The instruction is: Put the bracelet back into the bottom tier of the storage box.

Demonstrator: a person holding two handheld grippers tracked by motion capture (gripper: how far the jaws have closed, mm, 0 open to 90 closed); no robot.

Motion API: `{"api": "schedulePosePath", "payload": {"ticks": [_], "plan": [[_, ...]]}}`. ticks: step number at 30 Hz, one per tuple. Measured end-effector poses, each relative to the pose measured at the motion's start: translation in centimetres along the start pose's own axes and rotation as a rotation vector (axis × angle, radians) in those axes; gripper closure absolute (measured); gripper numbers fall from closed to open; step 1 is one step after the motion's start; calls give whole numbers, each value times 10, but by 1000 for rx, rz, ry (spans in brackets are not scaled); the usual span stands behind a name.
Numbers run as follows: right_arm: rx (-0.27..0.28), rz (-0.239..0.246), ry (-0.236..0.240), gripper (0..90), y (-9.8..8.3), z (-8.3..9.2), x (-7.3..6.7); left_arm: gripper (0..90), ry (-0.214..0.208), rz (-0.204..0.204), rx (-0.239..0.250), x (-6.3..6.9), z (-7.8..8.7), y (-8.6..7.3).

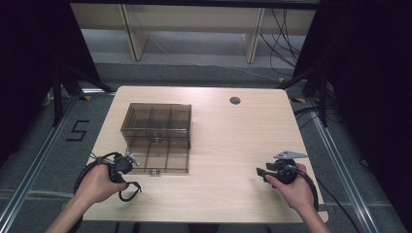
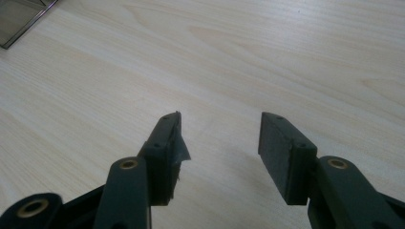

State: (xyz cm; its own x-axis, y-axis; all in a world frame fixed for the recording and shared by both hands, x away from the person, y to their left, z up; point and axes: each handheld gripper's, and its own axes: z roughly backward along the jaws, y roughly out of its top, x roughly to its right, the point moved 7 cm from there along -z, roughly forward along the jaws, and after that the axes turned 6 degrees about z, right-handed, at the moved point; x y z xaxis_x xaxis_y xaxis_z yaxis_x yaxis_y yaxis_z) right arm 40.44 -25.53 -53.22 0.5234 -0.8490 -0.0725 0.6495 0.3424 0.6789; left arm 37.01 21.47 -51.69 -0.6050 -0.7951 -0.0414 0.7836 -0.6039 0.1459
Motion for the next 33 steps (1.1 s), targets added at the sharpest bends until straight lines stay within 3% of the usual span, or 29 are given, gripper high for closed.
{"api": "schedulePosePath", "payload": {"ticks": [2, 3, 6, 9, 13, 15, 32, 33], "plan": [[0, 0, 0, 510, 0, 0, 0, 839, -1, 5, 8, -1, 0, 2], [17, 32, -6, 510, 1, -2, 3, 839, 3, 5, 4, -2, 0, 3], [0, -1, -1, 510, 0, 0, 0, 839, 7, 4, 7, -3, 1, 4], [-2, 1, 2, 510, 0, 0, 0, 839, 6, 4, 1, -4, 2, 6], [36, 58, -6, 510, 2, -3, 4, 839, 17, 9, 10, -6, 3, 9], [6, -3, 2, 510, 0, -1, 0, 839, 17, 7, 12, -7, 4, 10], [-1, 2, 4, 510, 0, 0, 0, 839, 31, 19, 26, -19, 12, 24], [5, 26, -2, 510, 0, -1, 2, 839, 31, 19, 26, -19, 12, 24]]}}
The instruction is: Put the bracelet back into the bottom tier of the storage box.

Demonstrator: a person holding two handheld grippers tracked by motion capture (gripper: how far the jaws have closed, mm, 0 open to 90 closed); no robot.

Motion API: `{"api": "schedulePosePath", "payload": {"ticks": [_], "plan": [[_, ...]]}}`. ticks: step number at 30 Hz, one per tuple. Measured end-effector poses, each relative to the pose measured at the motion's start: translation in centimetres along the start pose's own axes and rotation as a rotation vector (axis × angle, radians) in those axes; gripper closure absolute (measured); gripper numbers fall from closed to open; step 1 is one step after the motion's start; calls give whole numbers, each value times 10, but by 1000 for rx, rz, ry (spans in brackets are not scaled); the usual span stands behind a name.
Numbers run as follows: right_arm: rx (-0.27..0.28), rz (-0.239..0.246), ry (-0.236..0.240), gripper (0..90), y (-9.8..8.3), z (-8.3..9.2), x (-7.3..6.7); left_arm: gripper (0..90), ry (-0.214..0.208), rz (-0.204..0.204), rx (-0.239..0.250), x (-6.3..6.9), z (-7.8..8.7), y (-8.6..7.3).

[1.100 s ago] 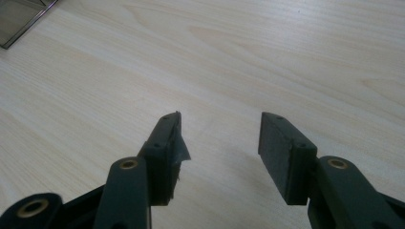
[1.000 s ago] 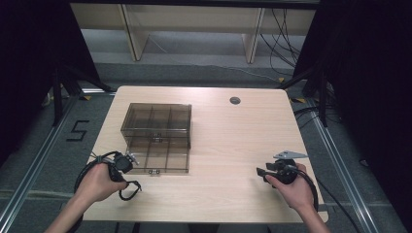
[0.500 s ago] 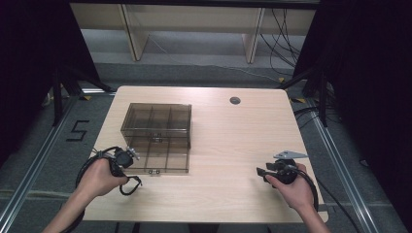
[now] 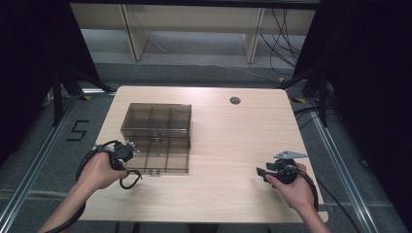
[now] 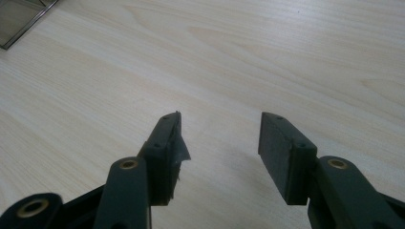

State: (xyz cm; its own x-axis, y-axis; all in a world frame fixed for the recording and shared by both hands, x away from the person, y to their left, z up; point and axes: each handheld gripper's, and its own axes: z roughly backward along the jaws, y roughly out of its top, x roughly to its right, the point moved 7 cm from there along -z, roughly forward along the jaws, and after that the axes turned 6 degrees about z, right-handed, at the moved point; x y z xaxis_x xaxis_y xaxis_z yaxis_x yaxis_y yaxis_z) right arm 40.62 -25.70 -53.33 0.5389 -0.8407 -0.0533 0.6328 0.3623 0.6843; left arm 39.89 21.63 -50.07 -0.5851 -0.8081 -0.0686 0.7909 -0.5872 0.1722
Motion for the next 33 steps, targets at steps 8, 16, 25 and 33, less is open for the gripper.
{"api": "schedulePosePath", "payload": {"ticks": [8, 16, 25, 33], "plan": [[-6, -51, 11, 510, 0, 1, -5, 839, 14, 1, 5, -4, 3, 7], [-10, -47, 14, 510, 0, 0, -5, 839, 20, 4, 3, -10, 6, 11], [-7, -42, 10, 510, 0, 0, -4, 839, 16, 50, 8, -13, 6, 15], [-6, -40, 8, 510, 0, 1, -4, 839, 23, 62, 10, -19, 7, 20]]}}
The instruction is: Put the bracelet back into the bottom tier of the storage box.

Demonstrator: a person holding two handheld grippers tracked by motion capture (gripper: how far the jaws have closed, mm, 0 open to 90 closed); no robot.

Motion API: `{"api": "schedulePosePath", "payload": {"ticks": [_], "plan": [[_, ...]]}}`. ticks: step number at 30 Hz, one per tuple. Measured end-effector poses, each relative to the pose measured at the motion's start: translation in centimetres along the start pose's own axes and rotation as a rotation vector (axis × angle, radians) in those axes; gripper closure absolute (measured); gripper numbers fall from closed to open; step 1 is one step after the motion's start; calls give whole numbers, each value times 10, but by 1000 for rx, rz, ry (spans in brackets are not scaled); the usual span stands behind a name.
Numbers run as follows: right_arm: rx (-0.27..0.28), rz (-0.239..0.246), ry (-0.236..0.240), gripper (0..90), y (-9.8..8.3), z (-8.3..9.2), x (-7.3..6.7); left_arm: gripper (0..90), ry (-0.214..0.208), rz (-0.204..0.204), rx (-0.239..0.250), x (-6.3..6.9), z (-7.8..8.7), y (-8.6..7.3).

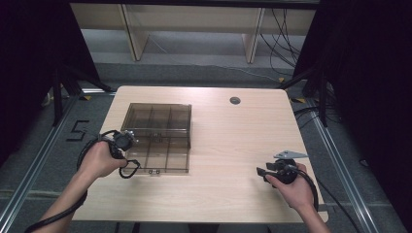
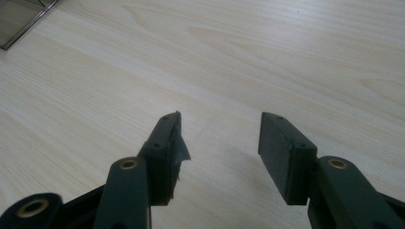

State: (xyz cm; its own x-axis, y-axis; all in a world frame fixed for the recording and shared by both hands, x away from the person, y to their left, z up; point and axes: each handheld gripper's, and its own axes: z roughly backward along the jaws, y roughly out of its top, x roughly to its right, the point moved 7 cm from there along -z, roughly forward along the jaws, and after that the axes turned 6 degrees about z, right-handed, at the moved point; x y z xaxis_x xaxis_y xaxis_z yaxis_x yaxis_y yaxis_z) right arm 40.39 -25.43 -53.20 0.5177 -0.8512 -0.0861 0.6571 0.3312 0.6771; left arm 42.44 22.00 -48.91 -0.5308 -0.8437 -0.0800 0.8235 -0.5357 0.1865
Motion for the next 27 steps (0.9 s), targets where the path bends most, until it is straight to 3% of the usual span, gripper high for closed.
{"api": "schedulePosePath", "payload": {"ticks": [4, 5, 8, 9, 12, 13, 24, 25, 27], "plan": [[0, 1, -3, 510, 0, 0, 0, 839, 6, -27, 1, -3, 1, 3], [-1, 0, -3, 510, 0, 0, 0, 839, 3, -10, 7, -2, 1, 4], [1, 0, -3, 510, 0, 0, 0, 839, 7, -20, 9, -4, 1, 6], [1, 0, -2, 510, 0, 0, 0, 839, 7, 4, 10, -4, 2, 8], [7, 14, -4, 510, 0, 0, 1, 839, 16, -18, 13, -8, 2, 11], [9, 15, -4, 510, 0, -1, 2, 839, 15, 7, 16, -8, 1, 11], [-2, -1, -2, 510, 0, 0, 0, 839, 27, 11, -10, -14, -5, 14], [5, 23, -8, 510, -1, -1, 2, 839, 29, 13, -12, -14, -5, 14], [5, 21, -7, 510, -1, -1, 2, 839, 30, 12, -15, -15, -6, 15]]}}
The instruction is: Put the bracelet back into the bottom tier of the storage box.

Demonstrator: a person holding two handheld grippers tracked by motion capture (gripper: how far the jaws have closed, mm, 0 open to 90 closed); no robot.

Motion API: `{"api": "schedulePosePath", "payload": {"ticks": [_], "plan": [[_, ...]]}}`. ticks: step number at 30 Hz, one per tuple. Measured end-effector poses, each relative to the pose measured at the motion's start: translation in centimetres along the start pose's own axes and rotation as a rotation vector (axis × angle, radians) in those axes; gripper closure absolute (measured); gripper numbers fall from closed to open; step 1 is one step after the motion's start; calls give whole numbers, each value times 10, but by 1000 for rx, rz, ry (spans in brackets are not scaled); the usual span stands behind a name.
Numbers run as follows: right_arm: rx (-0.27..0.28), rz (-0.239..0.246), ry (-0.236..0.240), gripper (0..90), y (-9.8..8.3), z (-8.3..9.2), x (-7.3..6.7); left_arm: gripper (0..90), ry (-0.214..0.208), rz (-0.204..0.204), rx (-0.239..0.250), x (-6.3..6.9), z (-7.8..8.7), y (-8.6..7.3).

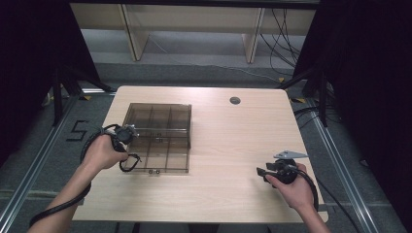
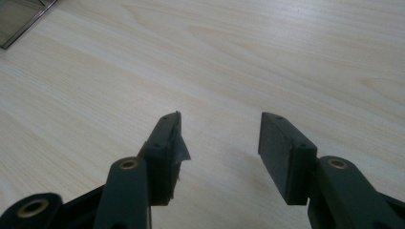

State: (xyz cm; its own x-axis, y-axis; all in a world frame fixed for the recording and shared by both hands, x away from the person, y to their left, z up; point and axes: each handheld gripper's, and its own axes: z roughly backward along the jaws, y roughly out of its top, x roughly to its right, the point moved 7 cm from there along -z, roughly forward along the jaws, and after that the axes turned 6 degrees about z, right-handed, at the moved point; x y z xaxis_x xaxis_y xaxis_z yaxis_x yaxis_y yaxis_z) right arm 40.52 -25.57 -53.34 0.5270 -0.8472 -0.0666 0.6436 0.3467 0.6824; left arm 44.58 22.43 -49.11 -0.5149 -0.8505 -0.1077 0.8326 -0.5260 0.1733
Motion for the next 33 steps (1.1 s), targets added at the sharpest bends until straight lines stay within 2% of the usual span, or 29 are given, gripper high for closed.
{"api": "schedulePosePath", "payload": {"ticks": [3, 4, 5, 7, 8, 12, 13, 15, 16, 17, 18, 25, 27, 30, 31, 33], "plan": [[-3, -11, 4, 510, 0, 1, -1, 839, 0, 1, 0, 0, -3, 1], [-2, -5, 3, 510, 0, 0, 0, 839, -7, 22, -4, 1, -5, 2], [-7, -21, 5, 510, 0, 1, -2, 839, 1, 3, 1, -1, -6, 3], [-9, -18, 4, 510, 0, 1, -1, 839, 5, 6, -6, -1, -8, 4], [-4, -1, 2, 510, 0, 1, 1, 839, 5, 7, -9, -1, -9, 4], [-7, -4, 4, 510, 0, 1, 1, 839, 5, 7, -14, -1, -10, 6], [1, 10, 2, 510, 1, 0, 2, 839, -1, 15, -19, 0, -11, 7], [-3, -2, 3, 510, 1, 1, 1, 839, 0, 11, -21, 0, -12, 7], [-3, -2, 3, 510, 1, 1, 1, 839, -2, 25, -20, 2, -13, 8], [-8, -5, 4, 510, 0, 1, 1, 839, -2, 15, -18, 1, -14, 9], [-1, 7, 2, 510, 0, 0, 2, 839, -1, 16, -21, 1, -14, 10], [-6, -3, 5, 510, 0, 1, 1, 839, 5, 8, -32, 1, -16, 13], [6, 13, 0, 510, 1, 0, 2, 839, 7, 12, -33, 0, -16, 14], [-3, -1, 3, 510, 0, 1, 1, 839, 5, 14, -38, 1, -18, 16], [2, 12, 1, 510, 1, 1, 2, 839, 6, 8, -41, 0, -19, 16], [-5, -3, 4, 510, 0, 1, 1, 839, 4, 13, -42, 1, -20, 17]]}}
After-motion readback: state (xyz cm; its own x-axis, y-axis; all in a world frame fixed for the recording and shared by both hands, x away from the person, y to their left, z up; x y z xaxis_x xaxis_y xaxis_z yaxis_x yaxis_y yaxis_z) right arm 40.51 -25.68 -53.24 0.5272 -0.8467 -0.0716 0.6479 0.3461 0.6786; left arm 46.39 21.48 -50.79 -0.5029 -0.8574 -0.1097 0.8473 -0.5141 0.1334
